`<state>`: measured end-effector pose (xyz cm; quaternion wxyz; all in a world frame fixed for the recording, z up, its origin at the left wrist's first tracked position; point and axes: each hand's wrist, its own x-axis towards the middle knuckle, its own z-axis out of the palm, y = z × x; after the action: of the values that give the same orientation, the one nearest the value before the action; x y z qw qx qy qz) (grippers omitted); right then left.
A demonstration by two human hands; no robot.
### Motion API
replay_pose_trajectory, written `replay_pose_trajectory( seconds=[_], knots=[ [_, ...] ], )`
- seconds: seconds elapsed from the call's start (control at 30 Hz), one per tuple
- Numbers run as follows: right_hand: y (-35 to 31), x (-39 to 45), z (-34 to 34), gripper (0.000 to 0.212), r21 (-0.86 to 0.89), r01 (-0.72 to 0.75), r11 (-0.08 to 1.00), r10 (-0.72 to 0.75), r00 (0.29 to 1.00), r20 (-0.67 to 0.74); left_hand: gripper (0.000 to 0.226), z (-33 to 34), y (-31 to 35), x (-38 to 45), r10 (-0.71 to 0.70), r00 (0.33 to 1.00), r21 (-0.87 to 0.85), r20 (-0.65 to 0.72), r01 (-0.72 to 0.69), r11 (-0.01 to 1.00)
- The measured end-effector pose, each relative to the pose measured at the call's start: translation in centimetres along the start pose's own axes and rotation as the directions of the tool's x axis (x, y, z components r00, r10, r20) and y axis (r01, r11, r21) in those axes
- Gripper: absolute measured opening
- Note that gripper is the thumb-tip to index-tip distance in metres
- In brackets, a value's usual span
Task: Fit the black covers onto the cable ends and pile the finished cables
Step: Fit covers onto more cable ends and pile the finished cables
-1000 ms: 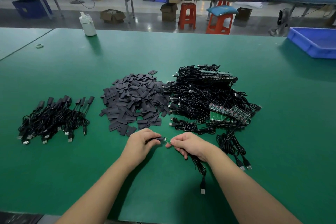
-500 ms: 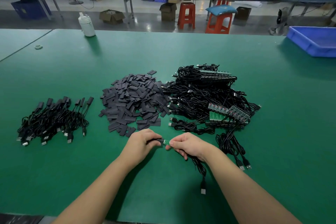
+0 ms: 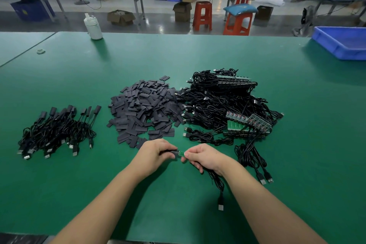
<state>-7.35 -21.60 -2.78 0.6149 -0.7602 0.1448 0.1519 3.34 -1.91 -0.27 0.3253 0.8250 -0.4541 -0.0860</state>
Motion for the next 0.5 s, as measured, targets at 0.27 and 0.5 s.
replay_pose_trajectory(
  seconds=[0.27, 0.5],
  knots=[
    [0.06, -0.02, 0.04, 0.024, -0.012, 0.005, 1.0, -0.005, 1.0, -0.002, 0.024, 0.27, 0.26, 0.35, 0.052, 0.998, 0.059, 0.025, -0.053, 0.997],
    [0.28, 0.2, 0.07, 0.024, -0.023, -0.006, 1.0, 0.006, 1.0, -0.009, 0.022, 0.12, 0.42, 0.48, 0.076, 0.997, 0.078, 0.033, -0.078, 0.994]
  ],
)
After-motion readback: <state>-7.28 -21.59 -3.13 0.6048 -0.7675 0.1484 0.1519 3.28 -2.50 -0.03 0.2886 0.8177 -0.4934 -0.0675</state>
